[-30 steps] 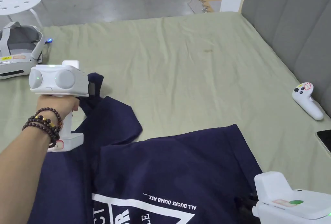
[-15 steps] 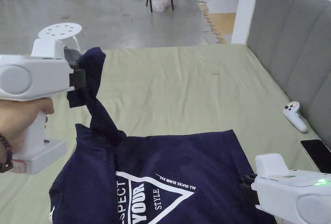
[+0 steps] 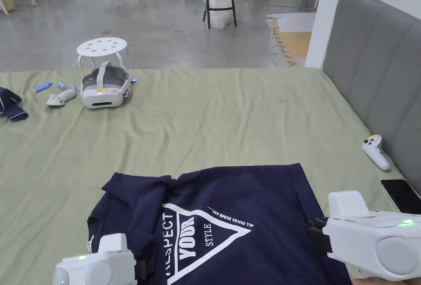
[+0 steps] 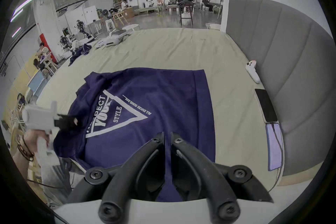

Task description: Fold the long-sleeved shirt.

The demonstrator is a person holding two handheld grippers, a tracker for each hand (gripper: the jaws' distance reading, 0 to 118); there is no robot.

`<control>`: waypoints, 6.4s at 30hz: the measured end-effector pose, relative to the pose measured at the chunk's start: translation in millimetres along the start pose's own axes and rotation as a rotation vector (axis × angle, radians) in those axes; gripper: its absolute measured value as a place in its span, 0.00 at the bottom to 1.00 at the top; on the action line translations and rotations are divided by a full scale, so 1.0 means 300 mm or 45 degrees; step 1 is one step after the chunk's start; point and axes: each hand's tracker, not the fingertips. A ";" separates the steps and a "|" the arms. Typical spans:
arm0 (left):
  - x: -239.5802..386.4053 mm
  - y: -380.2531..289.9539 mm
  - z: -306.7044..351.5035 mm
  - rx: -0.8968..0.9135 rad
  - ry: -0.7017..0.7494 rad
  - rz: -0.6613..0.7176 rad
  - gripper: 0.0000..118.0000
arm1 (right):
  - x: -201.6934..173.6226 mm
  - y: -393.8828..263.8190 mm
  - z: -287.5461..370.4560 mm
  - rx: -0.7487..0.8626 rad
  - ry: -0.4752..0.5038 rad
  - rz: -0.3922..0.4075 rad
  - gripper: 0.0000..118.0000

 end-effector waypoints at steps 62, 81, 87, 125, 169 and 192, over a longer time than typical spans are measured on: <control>-0.039 0.679 -0.043 0.227 -0.010 -0.113 0.11 | 0.319 0.646 -0.959 -0.555 -0.172 -0.150 0.67; 0.006 0.622 0.240 0.455 -0.079 -0.120 0.11 | 0.286 0.670 -0.413 -0.104 -0.064 -0.144 0.11; -0.041 0.372 0.438 0.581 -0.118 -0.100 0.11 | 0.235 0.421 -0.112 0.063 -0.008 -0.112 0.11; -0.160 -0.181 0.598 0.507 -0.070 0.075 0.03 | 0.073 -0.117 0.140 0.141 -0.063 -0.142 0.00; -0.497 -0.055 0.263 0.222 -0.680 0.590 0.23 | -0.058 -0.123 0.138 0.075 0.085 -0.065 0.00; 0.250 -0.018 0.490 0.393 -0.078 -0.475 0.23 | -0.012 -0.167 0.154 0.098 0.090 -0.139 0.00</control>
